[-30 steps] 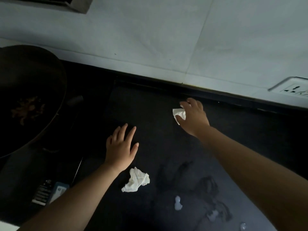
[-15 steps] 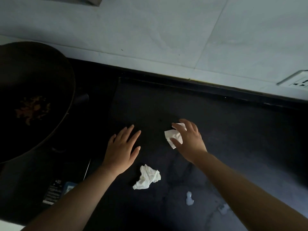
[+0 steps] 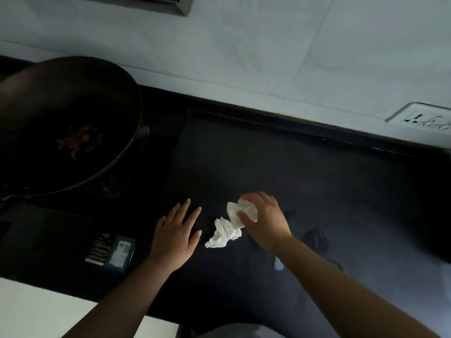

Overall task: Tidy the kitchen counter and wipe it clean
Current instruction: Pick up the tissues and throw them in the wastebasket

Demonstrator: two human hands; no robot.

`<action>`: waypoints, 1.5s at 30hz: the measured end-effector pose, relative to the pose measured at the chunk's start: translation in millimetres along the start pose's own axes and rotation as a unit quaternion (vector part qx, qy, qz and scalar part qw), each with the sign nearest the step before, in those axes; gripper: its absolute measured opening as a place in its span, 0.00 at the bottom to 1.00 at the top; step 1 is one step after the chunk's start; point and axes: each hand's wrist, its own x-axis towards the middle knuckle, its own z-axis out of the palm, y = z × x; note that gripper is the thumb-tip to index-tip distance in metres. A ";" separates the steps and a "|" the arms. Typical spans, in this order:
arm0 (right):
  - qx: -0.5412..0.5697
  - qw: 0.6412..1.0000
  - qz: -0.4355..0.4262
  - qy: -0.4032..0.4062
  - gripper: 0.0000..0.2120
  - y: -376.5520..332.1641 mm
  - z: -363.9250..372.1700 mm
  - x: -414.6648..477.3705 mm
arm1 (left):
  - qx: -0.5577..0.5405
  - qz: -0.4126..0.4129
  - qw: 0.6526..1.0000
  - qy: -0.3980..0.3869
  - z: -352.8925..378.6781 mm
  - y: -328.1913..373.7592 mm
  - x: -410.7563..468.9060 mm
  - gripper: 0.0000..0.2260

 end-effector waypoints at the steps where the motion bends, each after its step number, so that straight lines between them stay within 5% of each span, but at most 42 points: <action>1: 0.003 1.000 -0.008 -0.013 0.18 -6.2 7.4 -5.7 | -0.002 -0.002 1.000 -0.001 1.7 -0.5 -6.4 0.26; 10: -0.078 0.994 0.013 -0.071 0.25 -26.2 54.8 -28.8 | 0.002 0.003 0.999 0.032 16.9 -10.0 -40.6 0.25; 19: -0.028 0.994 0.038 -0.094 0.20 -24.7 65.4 -54.6 | -0.002 0.006 0.999 0.034 23.3 -13.0 -43.3 0.25; 26: 0.006 0.995 0.093 -0.023 0.26 -22.2 57.4 -57.9 | -0.021 0.018 0.999 0.022 21.3 -17.3 -42.6 0.25; 32: -0.090 0.988 0.082 -0.090 0.37 -34.0 63.5 -61.6 | -0.019 0.029 0.999 0.037 24.4 -20.4 -41.4 0.25; 45: -0.052 0.992 0.101 -0.052 0.26 -46.4 86.3 -69.9 | -0.044 0.032 0.998 0.044 32.5 -25.2 -42.0 0.24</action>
